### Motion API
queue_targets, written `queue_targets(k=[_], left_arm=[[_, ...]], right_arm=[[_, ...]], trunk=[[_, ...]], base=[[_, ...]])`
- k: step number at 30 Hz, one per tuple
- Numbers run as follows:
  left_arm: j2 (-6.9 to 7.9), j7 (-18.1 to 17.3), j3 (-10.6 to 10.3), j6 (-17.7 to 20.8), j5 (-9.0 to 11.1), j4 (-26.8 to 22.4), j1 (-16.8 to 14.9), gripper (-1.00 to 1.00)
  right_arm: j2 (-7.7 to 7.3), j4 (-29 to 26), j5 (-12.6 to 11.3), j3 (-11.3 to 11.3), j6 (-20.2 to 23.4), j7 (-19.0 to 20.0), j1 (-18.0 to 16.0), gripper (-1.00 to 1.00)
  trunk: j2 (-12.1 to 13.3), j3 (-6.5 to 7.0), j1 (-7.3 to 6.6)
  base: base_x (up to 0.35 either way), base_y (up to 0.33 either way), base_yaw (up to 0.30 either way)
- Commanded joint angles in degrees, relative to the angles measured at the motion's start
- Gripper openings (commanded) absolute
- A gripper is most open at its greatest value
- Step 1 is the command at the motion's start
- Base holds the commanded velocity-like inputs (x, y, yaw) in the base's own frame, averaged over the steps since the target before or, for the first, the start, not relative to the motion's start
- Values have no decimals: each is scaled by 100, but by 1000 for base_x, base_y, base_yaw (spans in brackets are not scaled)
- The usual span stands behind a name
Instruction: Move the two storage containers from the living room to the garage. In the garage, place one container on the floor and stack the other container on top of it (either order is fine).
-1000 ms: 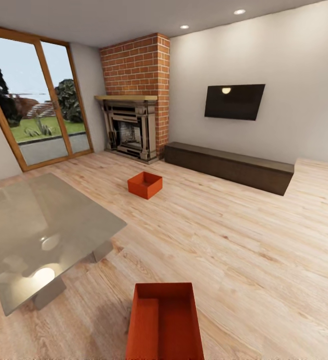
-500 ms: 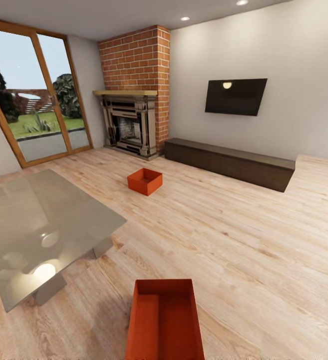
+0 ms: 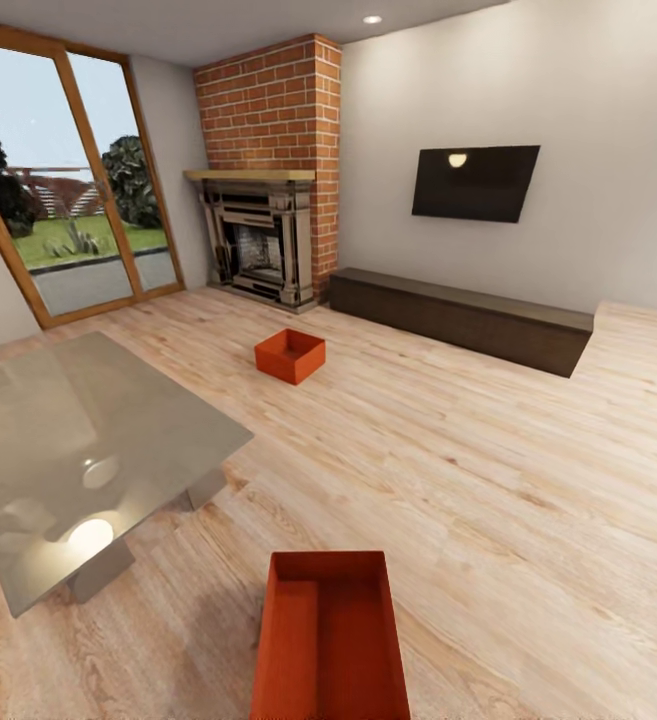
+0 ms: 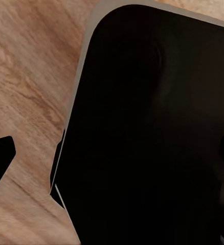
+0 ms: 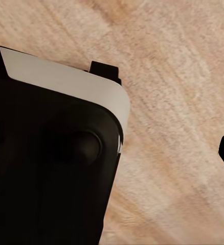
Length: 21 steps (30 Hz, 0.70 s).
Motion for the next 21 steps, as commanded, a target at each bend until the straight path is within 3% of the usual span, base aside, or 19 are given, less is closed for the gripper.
queue_targets(k=[1, 21], left_arm=[[0, 1, 1, 13, 60, -5, -1, 100], [0, 1, -3, 13, 60, -5, -1, 100]], right_arm=[[2, 18, -51, 49, -35, -5, -6, 100], [2, 18, -56, 43, -43, -5, -6, 100]], trunk=[[-2, -14, 0], [-2, -199, 0]], base=[[0, 0, 0], [0, 0, 0]])
